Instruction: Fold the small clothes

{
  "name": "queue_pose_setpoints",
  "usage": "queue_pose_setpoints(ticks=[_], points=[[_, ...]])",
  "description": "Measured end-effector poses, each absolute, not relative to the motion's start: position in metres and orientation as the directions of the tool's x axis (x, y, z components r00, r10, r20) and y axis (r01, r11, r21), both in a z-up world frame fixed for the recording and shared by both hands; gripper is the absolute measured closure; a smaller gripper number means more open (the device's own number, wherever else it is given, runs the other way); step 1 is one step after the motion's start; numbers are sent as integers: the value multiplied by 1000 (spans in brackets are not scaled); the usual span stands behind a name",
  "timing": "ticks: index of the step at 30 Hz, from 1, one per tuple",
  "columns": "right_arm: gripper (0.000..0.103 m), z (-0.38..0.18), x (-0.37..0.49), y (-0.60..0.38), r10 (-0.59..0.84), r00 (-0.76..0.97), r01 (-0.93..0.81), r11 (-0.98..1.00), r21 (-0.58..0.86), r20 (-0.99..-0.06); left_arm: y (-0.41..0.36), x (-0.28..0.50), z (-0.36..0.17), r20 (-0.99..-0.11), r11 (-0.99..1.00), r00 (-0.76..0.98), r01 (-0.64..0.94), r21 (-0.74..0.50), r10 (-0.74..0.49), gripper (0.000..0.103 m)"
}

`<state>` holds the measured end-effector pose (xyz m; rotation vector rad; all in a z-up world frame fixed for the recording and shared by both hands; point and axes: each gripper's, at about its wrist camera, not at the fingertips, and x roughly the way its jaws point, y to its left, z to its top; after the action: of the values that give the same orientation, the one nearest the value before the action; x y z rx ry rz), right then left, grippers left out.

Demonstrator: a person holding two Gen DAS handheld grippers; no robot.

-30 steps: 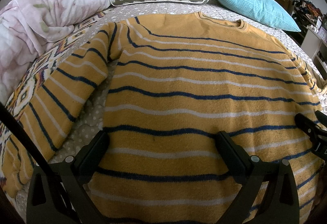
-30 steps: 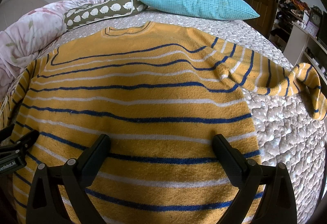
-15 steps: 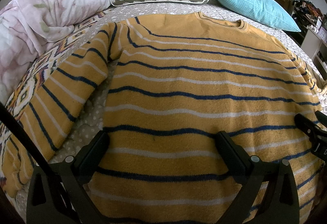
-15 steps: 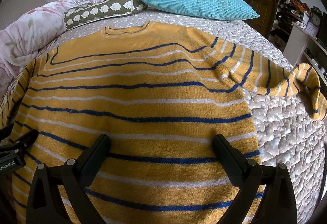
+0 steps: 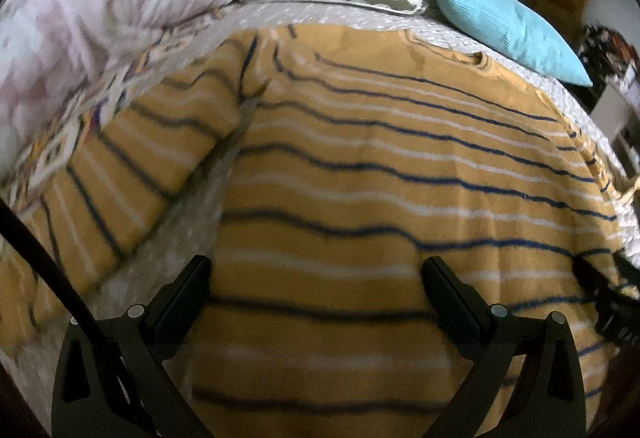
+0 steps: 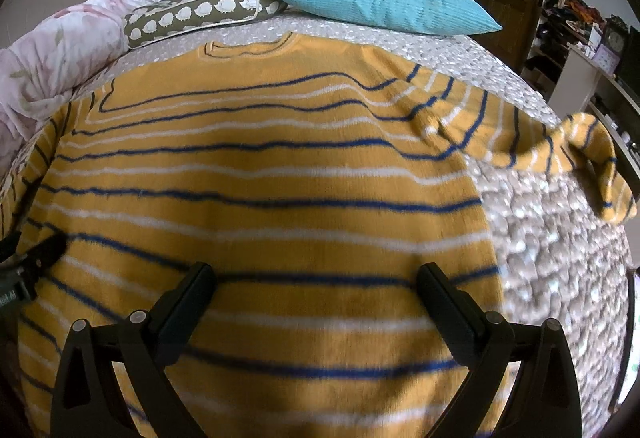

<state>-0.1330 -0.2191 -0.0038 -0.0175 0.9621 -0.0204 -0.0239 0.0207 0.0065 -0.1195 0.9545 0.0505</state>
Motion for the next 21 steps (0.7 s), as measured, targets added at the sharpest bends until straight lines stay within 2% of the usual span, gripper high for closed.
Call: queue_pose_setpoints(ticks=[8, 13, 17, 21], points=[[1, -9, -181, -220, -20, 606, -17, 999, -38, -795, 44, -106, 27, -797, 994, 604, -87, -68, -2, 0], [1, -10, -197, -220, -22, 637, -20, 999, -45, -771, 114, -148, 54, -728, 969, 665, -245, -6, 164, 0], [1, -9, -198, -218, -24, 643, -21, 999, -49, -766, 182, -150, 50, -752, 918, 621, -393, -53, 223, 0], [1, -8, -197, -218, -25, 645, -21, 999, -50, -764, 236, -149, 34, -781, 861, 599, -479, -173, 176, 0]])
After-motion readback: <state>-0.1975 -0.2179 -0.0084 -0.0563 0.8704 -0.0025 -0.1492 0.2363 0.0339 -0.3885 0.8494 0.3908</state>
